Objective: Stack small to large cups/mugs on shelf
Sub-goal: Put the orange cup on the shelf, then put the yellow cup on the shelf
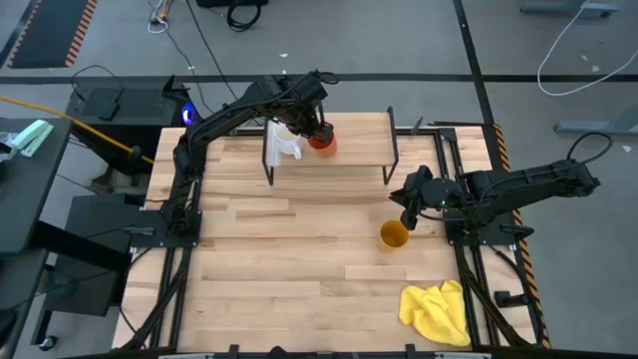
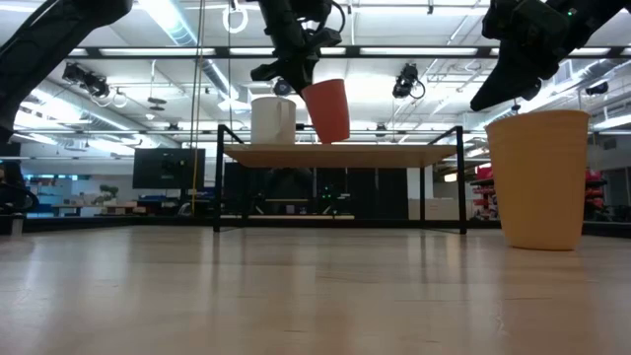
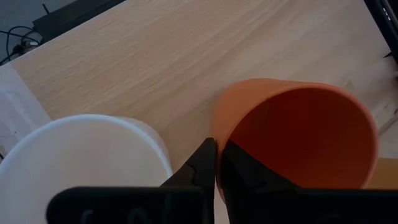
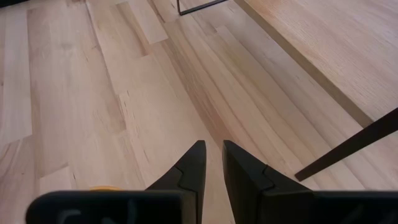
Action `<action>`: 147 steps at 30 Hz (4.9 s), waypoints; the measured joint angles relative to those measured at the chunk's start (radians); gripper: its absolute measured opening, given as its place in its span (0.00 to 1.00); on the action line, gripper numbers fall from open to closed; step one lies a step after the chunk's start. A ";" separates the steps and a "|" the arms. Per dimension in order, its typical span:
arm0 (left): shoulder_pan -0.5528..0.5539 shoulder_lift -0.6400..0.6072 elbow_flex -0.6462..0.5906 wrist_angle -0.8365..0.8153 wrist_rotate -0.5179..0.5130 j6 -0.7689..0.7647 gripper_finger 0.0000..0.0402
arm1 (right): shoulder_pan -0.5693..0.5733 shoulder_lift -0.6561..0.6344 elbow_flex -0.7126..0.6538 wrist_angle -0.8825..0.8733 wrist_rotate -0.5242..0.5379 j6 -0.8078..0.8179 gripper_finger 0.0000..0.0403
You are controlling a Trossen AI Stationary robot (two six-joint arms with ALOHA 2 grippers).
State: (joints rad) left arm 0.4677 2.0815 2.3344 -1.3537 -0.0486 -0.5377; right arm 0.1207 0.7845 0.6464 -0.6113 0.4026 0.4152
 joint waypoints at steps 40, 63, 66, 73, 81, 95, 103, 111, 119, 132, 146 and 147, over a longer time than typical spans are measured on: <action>0.019 0.022 -0.001 0.018 0.036 -0.001 0.07 | 0.000 0.000 0.000 0.000 0.000 0.008 0.15; 0.027 0.033 0.010 0.077 0.061 0.027 0.06 | 0.000 0.000 0.000 0.000 0.000 0.001 0.15; 0.027 0.033 0.010 0.092 0.082 0.027 0.08 | 0.000 0.000 0.000 0.000 0.000 0.001 0.15; 0.027 0.033 0.010 0.108 0.090 0.027 0.12 | 0.000 0.000 0.000 0.000 0.000 0.001 0.15; 0.027 0.033 0.010 0.108 0.094 0.026 0.10 | -0.001 0.000 0.000 0.000 0.000 0.001 0.15; 0.031 0.033 0.010 0.109 0.096 0.024 0.11 | -0.001 0.000 0.000 0.000 0.000 0.001 0.15; 0.031 0.033 0.010 0.109 0.096 0.018 0.14 | -0.001 0.000 0.000 0.000 0.000 0.001 0.15; 0.031 0.032 0.010 0.109 0.095 0.016 0.16 | -0.001 0.000 0.000 0.000 0.000 0.001 0.15; 0.035 0.017 0.009 0.113 0.095 0.003 0.17 | -0.001 0.000 0.000 0.000 0.000 0.001 0.15; 0.039 -0.024 0.011 0.102 0.094 0.007 0.18 | -0.001 0.000 0.000 0.000 0.000 0.002 0.15; -0.108 -0.151 0.012 -0.123 -0.025 0.012 0.18 | -0.001 -0.001 0.096 -0.019 -0.053 0.036 0.15; -0.133 -0.154 0.012 -0.155 -0.051 0.015 0.18 | -0.001 -0.001 0.114 -0.031 -0.064 0.046 0.15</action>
State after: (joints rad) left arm 0.3345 1.9272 2.3466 -1.5084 -0.0999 -0.5231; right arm 0.1200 0.7837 0.7608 -0.6422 0.3391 0.4616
